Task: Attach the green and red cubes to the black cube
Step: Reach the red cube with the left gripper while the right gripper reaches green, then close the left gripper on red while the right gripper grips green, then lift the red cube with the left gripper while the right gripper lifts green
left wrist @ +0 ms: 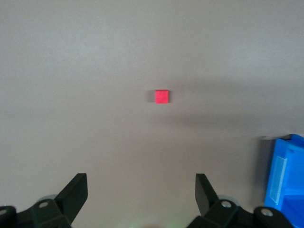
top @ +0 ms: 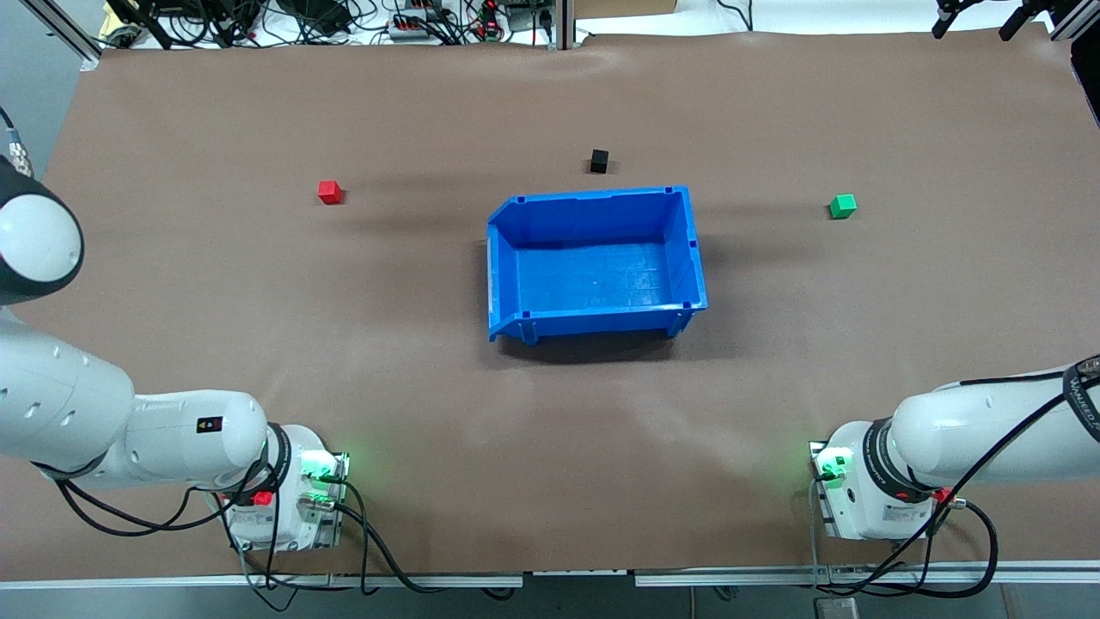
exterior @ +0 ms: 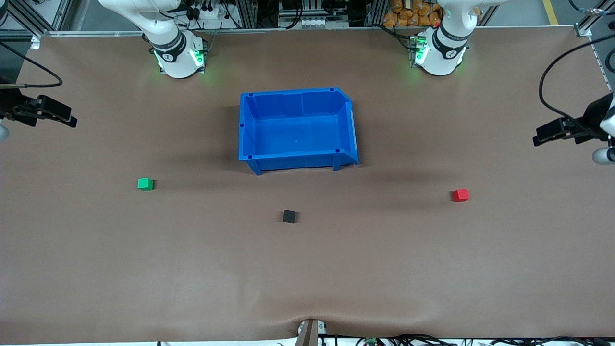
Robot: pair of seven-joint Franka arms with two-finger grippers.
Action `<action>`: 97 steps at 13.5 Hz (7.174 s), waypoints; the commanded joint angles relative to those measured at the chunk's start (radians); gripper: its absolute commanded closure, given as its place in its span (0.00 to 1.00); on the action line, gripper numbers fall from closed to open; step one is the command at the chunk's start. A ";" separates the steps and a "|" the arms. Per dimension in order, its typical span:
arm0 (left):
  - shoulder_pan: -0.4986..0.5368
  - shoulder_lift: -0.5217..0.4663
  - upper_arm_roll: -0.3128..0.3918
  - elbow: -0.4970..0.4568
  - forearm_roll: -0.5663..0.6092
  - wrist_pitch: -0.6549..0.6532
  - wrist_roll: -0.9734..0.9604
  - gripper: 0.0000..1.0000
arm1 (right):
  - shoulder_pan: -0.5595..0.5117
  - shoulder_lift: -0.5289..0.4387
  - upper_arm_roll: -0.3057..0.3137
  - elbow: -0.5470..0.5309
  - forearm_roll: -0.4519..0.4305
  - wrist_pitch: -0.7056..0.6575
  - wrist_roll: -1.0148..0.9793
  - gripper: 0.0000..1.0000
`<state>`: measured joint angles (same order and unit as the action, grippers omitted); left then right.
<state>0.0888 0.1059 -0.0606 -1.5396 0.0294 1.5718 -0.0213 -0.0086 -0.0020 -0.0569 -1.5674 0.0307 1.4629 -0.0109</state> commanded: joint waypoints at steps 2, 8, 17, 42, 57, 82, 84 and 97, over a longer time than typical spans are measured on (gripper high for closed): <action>0.017 0.050 -0.002 0.027 0.032 -0.015 0.001 0.00 | -0.007 -0.003 0.005 -0.009 -0.005 0.007 -0.003 0.00; 0.028 0.078 -0.005 0.029 0.030 -0.026 -0.009 0.00 | 0.001 0.010 0.005 -0.014 -0.002 0.022 -0.001 0.00; 0.031 0.211 -0.015 0.153 0.027 -0.015 0.007 0.00 | 0.004 -0.018 0.006 -0.152 0.002 0.103 -0.006 0.00; -0.017 0.437 -0.010 0.108 0.034 0.017 0.012 0.00 | -0.008 0.249 0.006 -0.530 0.000 0.776 -0.018 0.00; -0.047 0.638 -0.015 0.104 0.014 0.234 -0.012 0.00 | -0.056 0.419 0.006 -0.634 0.000 1.105 -0.147 0.00; -0.017 0.709 -0.015 0.056 -0.046 0.295 0.006 0.38 | -0.059 0.409 0.009 -0.646 0.000 1.099 -0.147 1.00; -0.003 0.709 -0.015 0.058 -0.046 0.298 0.012 0.49 | -0.059 0.407 0.009 -0.645 0.000 1.099 -0.147 1.00; -0.004 0.693 -0.016 0.072 -0.063 0.294 -0.011 0.95 | -0.056 0.401 0.009 -0.645 0.000 1.102 -0.162 1.00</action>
<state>0.0814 0.8150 -0.0755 -1.4637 -0.0072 1.8657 -0.0233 -0.0473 0.4270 -0.0617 -2.1977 0.0313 2.5666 -0.1492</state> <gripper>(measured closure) 0.608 0.612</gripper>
